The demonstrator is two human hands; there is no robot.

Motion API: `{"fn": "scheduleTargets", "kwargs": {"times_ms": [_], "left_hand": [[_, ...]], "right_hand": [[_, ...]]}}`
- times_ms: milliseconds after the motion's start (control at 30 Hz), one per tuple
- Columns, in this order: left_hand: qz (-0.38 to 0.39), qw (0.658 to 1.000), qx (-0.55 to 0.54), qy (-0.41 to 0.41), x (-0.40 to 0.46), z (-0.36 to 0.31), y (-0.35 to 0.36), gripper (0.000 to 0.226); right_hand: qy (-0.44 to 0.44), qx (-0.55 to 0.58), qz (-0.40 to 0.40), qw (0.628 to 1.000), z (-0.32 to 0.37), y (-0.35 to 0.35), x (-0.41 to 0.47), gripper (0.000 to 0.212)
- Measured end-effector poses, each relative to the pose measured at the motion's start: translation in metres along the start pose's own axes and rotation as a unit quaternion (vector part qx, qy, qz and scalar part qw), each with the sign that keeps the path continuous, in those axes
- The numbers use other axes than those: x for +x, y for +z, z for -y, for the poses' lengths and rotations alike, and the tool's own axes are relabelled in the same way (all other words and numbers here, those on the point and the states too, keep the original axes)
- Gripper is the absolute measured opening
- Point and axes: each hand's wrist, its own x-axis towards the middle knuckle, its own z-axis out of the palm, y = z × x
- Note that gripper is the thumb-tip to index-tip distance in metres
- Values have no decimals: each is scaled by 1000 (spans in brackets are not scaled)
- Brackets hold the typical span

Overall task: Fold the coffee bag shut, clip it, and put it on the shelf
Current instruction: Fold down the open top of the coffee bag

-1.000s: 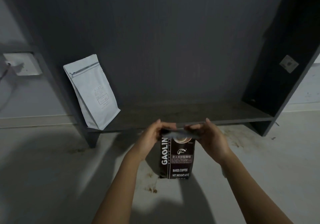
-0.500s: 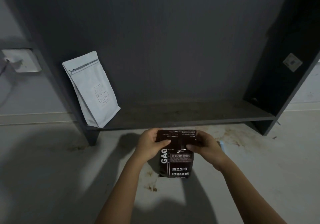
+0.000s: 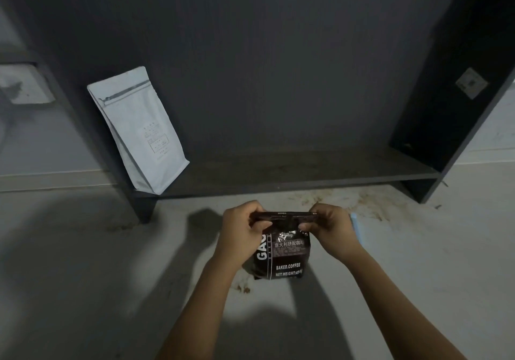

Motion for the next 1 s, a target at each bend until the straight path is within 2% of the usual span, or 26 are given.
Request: {"fn": "scheduleTargets", "kwargs": {"times_ms": [67, 133, 233, 300, 367, 433, 500, 700, 833, 1000], "left_hand": [[6, 1000, 3, -16, -4, 1, 3, 42], [15, 1000, 14, -12, -3, 0, 1, 43], [57, 998, 39, 7, 0, 1, -6, 38], [72, 995, 59, 23, 0, -4, -10, 24], [75, 989, 97, 78, -4, -11, -10, 13], [56, 978, 133, 151, -8, -18, -11, 12], [28, 969, 158, 189, -8, -24, -11, 15], [-29, 968, 181, 173, -8, -30, -8, 24], [-46, 966, 182, 178, -7, -29, -7, 27], [-49, 965, 182, 184, -5, -22, -3, 26]], "right_hand": [[-1, -58, 2, 998, 1, 5, -4, 31], [-36, -113, 11, 993, 13, 6, -4, 24], [-84, -88, 49, 991, 30, 2, -5, 34], [-100, -83, 42, 991, 40, 4, -4, 24], [-122, -102, 15, 987, 43, 9, -4, 10], [-143, -104, -12, 984, 42, 13, -4, 8], [-159, -102, -25, 982, 39, 14, -6, 8], [-224, -141, -49, 963, 32, 14, -13, 5], [-222, -126, -103, 961, 21, 8, -18, 3], [-200, -90, -88, 972, 20, 7, -13, 4]]}}
